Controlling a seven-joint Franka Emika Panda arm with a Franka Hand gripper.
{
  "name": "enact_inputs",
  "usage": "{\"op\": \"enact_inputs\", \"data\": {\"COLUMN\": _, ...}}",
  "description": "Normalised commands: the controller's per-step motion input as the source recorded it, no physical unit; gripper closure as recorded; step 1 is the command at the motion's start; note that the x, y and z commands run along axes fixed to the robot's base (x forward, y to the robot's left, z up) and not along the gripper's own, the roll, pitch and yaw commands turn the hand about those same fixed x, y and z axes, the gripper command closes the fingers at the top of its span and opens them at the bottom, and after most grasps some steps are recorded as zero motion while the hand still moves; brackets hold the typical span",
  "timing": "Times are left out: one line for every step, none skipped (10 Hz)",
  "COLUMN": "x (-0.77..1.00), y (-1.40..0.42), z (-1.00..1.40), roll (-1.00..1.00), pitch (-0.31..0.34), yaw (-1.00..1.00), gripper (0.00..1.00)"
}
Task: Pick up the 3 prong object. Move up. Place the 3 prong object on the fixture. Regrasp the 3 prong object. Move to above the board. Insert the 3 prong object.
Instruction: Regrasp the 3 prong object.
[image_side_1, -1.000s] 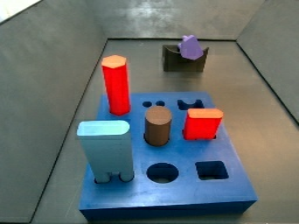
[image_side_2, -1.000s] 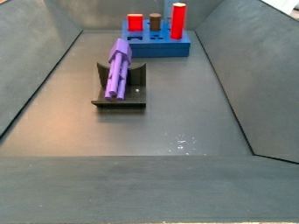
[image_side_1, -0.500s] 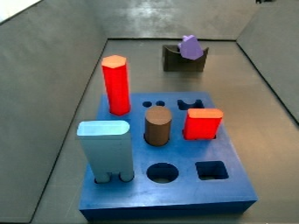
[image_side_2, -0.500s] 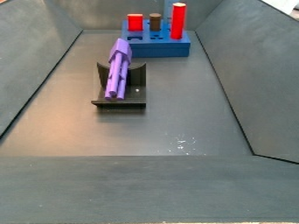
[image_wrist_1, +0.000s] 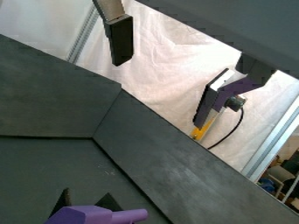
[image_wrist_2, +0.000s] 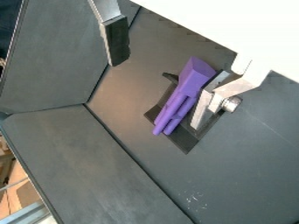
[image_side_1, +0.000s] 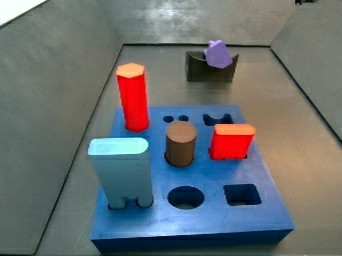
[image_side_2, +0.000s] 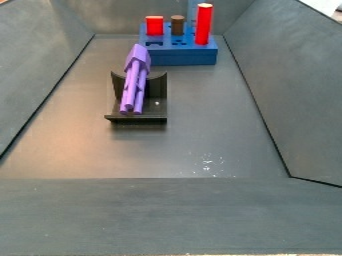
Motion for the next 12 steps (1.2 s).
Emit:
{"op": "enact_inputs", "data": {"x": 0.26, "y": -0.06, "z": -0.02, "roll": 0.19, "pitch": 0.017, "yaw": 0.14, "gripper": 0.0}}
{"op": "enact_inputs", "data": {"x": 0.26, "y": -0.06, "z": -0.02, "roll": 0.18, "pitch": 0.021, "yaw": 0.13, "gripper": 0.0}}
{"op": "enact_inputs", "data": {"x": 0.26, "y": -0.06, "z": -0.03, "roll": 0.18, "pitch": 0.026, "yaw": 0.12, "gripper": 0.0}}
{"op": "enact_inputs", "data": {"x": 0.25, "y": -0.06, "z": -0.03, "roll": 0.17, "pitch": 0.032, "yaw": 0.11, "gripper": 0.0}}
{"op": "enact_inputs", "data": {"x": 0.25, "y": -0.06, "z": -0.03, "roll": 0.16, "pitch": 0.041, "yaw": 0.11, "gripper": 0.0}}
{"op": "enact_inputs", "data": {"x": 0.24, "y": -0.06, "z": -0.03, "roll": 0.16, "pitch": 0.046, "yaw": 0.11, "gripper": 0.0}}
{"op": "enact_inputs", "data": {"x": 0.24, "y": -0.06, "z": -0.03, "roll": 0.15, "pitch": 0.052, "yaw": 0.11, "gripper": 0.0}}
{"op": "enact_inputs", "data": {"x": 0.23, "y": -0.06, "z": -0.03, "roll": 0.15, "pitch": 0.056, "yaw": 0.11, "gripper": 0.0}}
{"op": "enact_inputs", "data": {"x": 0.23, "y": -0.05, "z": -0.03, "roll": 0.15, "pitch": 0.059, "yaw": 0.11, "gripper": 0.0}}
{"op": "enact_inputs", "data": {"x": 0.22, "y": -0.05, "z": -0.03, "roll": 0.15, "pitch": 0.062, "yaw": 0.11, "gripper": 0.0}}
{"op": "enact_inputs", "data": {"x": 0.22, "y": -0.05, "z": -0.03, "roll": 0.14, "pitch": 0.063, "yaw": 0.11, "gripper": 0.0}}
{"op": "enact_inputs", "data": {"x": 0.22, "y": -0.05, "z": -0.03, "roll": 0.14, "pitch": 0.064, "yaw": 0.11, "gripper": 0.0}}
